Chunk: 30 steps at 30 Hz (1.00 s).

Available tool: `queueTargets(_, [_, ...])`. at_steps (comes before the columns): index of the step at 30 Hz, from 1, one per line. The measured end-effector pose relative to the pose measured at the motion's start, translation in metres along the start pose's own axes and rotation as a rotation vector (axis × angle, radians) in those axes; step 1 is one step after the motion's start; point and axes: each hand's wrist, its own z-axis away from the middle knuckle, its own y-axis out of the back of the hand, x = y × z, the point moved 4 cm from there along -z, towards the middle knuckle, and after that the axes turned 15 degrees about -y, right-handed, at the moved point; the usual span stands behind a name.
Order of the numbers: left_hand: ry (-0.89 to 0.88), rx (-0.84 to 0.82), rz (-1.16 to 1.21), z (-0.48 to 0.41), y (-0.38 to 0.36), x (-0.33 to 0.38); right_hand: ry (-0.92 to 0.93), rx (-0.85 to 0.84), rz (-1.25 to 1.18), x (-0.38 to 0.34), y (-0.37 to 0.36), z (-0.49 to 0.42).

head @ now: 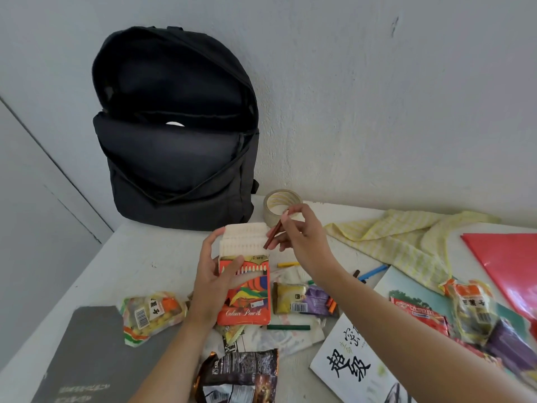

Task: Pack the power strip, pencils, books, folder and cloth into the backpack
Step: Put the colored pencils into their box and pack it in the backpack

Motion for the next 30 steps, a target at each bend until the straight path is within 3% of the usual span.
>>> queueTargets(3, [-0.008,-0.006,-0.008,0.001,0.005,-0.001,0.037,-0.005,0.090,0.006,-0.007,-0.005])
queueTargets(8, [-0.037,-0.005,-0.024,-0.001,0.008,-0.001,0.100,0.070,0.465,0.010,-0.012,-0.009])
queueTargets(15, [-0.039,-0.001,-0.134,-0.005,0.013,-0.013,0.161,0.052,0.656,0.015,-0.012,-0.005])
queueTargets(21, [-0.064,0.000,-0.140,-0.004,0.012,-0.011,0.114,0.129,0.504,0.013,0.008,-0.004])
queueTargets(23, [-0.065,0.007,-0.100,-0.003,0.010,-0.006,0.121,0.186,0.675,0.008,0.022,-0.006])
queueTargets(26, [-0.070,0.000,-0.049,-0.002,0.005,-0.001,0.051,0.057,1.097,0.017,0.033,-0.008])
queueTargets(30, [-0.066,0.007,0.003,-0.001,0.003,0.003,0.008,-0.016,1.242,0.036,0.032,0.001])
